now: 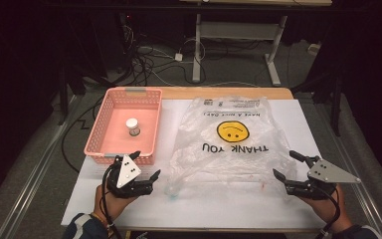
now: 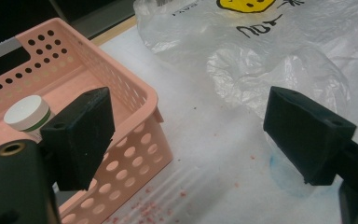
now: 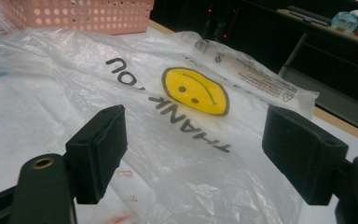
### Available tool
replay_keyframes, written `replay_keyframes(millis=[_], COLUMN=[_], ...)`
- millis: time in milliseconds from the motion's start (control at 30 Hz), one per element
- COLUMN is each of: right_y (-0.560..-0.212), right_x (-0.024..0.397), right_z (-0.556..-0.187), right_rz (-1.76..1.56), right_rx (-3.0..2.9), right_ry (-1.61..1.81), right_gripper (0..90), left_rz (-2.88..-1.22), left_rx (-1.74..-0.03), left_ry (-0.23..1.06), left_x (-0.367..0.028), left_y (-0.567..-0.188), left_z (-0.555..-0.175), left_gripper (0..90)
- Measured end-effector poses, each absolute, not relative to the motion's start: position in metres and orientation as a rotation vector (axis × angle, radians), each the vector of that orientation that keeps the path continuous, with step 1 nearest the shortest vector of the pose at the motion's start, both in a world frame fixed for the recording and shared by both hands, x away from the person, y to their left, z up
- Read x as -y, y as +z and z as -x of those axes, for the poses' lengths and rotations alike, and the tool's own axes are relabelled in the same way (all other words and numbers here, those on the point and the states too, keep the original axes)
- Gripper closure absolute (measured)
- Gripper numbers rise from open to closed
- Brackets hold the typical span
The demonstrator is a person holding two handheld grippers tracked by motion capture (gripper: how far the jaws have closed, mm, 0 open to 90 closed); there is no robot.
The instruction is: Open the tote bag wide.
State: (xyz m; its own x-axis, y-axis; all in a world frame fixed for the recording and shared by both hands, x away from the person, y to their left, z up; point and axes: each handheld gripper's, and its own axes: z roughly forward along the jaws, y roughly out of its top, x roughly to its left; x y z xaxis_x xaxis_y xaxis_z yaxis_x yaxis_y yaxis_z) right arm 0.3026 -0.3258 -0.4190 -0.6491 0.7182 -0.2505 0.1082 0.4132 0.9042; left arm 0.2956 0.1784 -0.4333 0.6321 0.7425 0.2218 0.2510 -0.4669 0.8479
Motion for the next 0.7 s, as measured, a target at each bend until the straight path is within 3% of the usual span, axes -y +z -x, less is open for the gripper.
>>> replay_keyframes(millis=[267, 500, 633, 667, 700], right_y=[-0.423, -0.412, -0.405, -0.405, -0.408], right_x=[0.327, 0.345, 0.357, 0.357, 0.357], right_z=[-0.308, -0.346, -0.403, -0.403, -0.430], right_rz=[-0.708, -0.815, -0.915, -0.915, -0.949], right_rx=[-2.057, -2.008, -2.006, -2.006, -2.027], right_ry=[1.204, 1.098, 1.038, 1.038, 0.979], right_gripper=[26.5, 34.0, 39.4, 39.4, 41.0], left_rz=[-2.034, -2.074, -2.077, -2.074, -2.072], left_rx=[-0.761, -0.746, -0.740, -0.741, -0.741], left_ry=[0.742, 0.728, 0.730, 0.731, 0.727], left_x=[-0.175, -0.171, -0.171, -0.172, -0.172], left_y=[-0.433, -0.437, -0.436, -0.436, -0.436], left_z=[-0.291, -0.294, -0.293, -0.293, -0.293], left_gripper=[17.7, 18.5, 18.5, 18.5, 18.9])
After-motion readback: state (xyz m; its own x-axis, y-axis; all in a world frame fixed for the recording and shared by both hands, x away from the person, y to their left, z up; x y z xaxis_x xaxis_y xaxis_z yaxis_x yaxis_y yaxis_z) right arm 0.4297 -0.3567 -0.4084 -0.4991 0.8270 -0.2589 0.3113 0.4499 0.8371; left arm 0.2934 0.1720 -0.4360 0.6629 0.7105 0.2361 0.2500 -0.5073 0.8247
